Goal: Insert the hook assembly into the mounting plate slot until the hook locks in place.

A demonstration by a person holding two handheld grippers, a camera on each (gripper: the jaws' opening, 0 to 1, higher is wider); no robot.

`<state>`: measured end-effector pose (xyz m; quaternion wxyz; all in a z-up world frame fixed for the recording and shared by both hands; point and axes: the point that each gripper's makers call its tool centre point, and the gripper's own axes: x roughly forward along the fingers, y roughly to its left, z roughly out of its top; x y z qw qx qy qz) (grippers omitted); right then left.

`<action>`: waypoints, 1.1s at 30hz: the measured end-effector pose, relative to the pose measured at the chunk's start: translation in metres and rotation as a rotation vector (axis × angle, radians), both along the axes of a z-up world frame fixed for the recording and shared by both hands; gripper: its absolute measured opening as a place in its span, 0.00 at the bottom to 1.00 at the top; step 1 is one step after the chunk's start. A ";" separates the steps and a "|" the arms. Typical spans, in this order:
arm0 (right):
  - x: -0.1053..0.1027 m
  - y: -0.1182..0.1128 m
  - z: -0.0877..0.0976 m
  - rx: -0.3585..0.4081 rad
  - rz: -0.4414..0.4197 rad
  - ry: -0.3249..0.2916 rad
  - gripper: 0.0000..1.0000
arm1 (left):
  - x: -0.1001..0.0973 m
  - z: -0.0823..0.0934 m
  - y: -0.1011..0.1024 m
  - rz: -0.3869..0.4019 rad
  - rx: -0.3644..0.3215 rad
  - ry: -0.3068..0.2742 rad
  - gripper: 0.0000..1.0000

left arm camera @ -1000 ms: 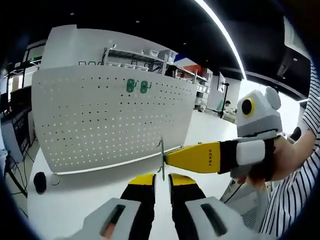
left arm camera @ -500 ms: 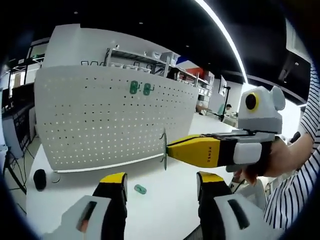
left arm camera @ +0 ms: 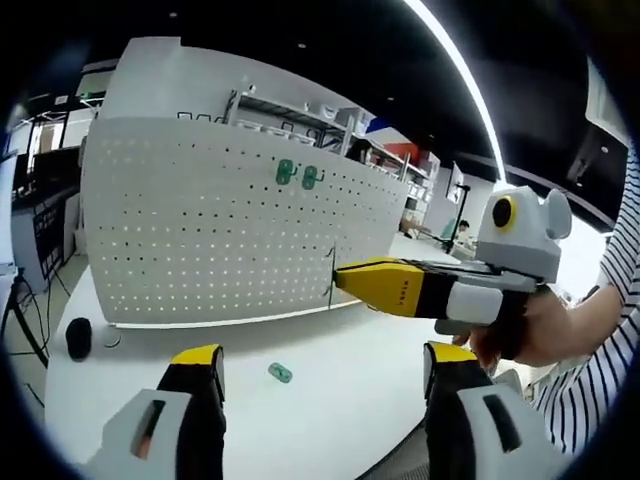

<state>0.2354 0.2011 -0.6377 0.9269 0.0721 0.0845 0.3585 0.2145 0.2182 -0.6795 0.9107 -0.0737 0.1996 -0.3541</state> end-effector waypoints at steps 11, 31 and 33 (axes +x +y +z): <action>0.012 -0.004 0.003 -0.030 -0.060 -0.052 0.00 | 0.003 0.003 0.004 0.023 -0.038 0.010 0.92; 0.065 -0.028 0.009 -0.037 -0.251 -0.111 0.00 | 0.006 0.002 0.008 0.053 -0.067 0.018 0.99; 0.069 -0.032 0.009 -0.041 -0.263 -0.114 0.00 | 0.006 0.001 0.008 0.050 -0.063 0.019 1.00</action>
